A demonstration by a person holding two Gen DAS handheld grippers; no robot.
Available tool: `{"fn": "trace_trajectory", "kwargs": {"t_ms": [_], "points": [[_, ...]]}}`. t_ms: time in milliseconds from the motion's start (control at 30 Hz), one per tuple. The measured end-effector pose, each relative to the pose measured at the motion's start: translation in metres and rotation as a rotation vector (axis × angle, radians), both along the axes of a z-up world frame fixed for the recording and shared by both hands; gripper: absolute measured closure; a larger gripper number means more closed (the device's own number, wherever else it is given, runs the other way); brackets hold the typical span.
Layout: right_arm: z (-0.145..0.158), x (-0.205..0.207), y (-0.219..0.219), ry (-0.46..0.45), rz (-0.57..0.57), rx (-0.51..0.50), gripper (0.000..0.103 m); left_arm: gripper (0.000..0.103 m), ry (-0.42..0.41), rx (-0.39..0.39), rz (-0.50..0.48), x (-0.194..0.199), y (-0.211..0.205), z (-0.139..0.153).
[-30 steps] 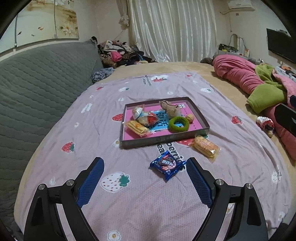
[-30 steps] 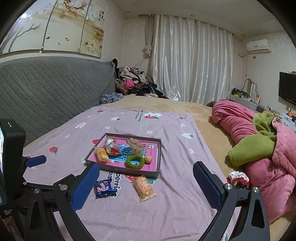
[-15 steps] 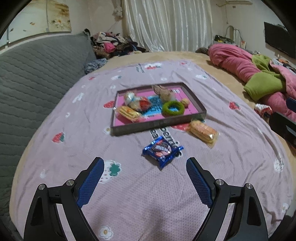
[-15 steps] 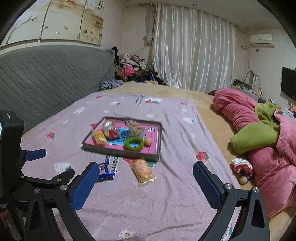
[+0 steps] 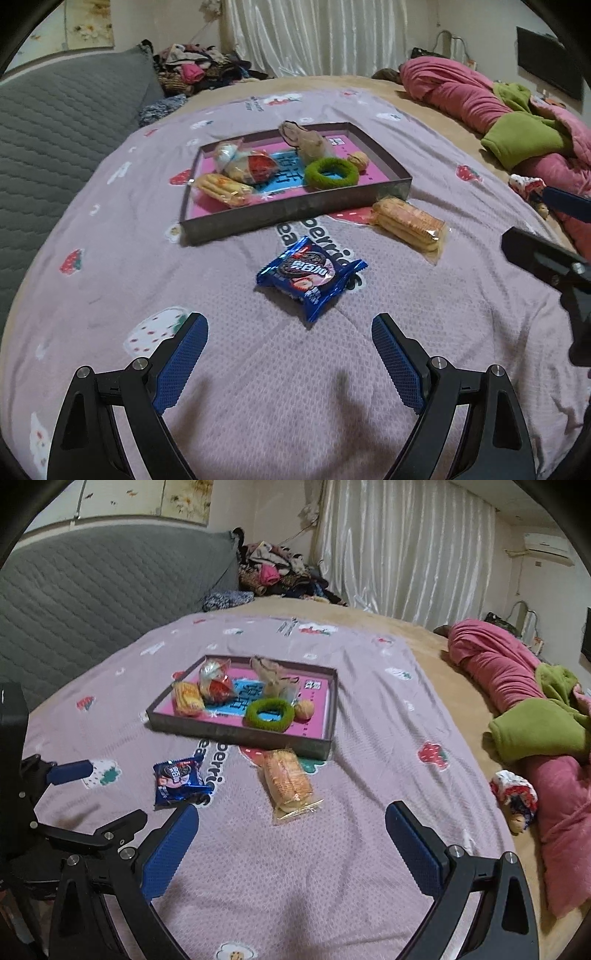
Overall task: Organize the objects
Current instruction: 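Withdraw both open tools back toward the Oreo packet and bread loaf, then grasp the blue Oreo packet with left tool while right tool grasps bread loaf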
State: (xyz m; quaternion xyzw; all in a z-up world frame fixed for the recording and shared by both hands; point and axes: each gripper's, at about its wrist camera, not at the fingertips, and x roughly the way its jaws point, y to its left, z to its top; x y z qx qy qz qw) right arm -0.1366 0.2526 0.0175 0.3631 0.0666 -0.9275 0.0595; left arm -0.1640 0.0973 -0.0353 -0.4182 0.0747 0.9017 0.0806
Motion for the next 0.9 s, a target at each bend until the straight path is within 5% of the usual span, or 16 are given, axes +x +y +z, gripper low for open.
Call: {"fn": "trace_trajectory", "kwargs": {"t_ms": [467,900], "points": [[-0.05,-0.058,0.001,-0.124,0.008,-0.012,0.001,0.012,-0.03,0.042,-0.121,-0.049,0.004,-0.04],[-0.08,-0.1,-0.002,-0.182,0.015,0.001,0.005,0.012,-0.066,0.071,-0.131,-0.086,0.003,-0.058]]}}
